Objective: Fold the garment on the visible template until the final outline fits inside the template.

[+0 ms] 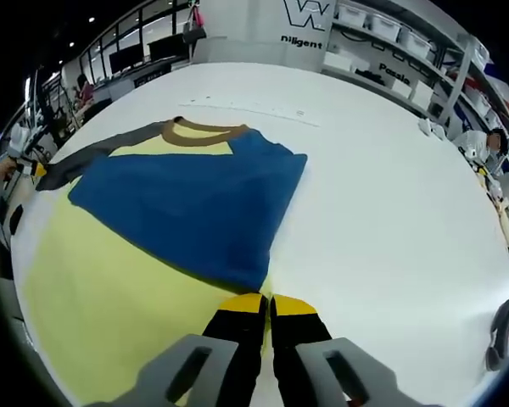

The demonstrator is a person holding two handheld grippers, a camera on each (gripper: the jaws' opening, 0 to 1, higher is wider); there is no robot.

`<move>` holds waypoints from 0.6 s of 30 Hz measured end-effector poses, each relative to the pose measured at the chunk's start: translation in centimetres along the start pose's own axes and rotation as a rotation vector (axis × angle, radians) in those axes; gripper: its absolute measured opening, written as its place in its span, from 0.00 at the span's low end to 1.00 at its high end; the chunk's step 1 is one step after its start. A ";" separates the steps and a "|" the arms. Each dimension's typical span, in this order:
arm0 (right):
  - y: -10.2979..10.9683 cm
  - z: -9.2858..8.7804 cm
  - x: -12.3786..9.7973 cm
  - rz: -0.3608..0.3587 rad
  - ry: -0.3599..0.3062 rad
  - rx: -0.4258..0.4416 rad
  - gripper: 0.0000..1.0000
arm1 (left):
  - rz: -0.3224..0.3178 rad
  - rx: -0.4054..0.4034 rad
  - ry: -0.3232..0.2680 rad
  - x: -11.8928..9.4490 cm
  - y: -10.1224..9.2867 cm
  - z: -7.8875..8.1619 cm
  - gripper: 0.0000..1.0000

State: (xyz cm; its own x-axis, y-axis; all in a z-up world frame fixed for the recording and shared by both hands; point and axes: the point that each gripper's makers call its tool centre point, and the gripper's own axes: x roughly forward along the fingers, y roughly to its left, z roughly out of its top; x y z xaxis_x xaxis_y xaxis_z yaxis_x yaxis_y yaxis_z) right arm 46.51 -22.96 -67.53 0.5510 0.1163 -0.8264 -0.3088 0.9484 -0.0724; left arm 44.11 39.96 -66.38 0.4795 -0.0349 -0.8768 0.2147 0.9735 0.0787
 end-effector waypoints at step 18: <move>-0.1 0.0 0.1 0.017 -0.012 0.074 0.00 | -0.025 -0.171 -0.107 -2.8 -1.5 -0.8 0.40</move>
State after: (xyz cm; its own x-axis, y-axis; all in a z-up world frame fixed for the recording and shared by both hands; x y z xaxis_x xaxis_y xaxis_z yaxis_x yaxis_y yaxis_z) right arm 46.55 -23.03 -67.59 0.5555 0.1357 -0.8203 -0.2599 0.9655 -0.0163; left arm 41.76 38.74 -64.39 0.5655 -0.0747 -0.8213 0.0849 0.9959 -0.0322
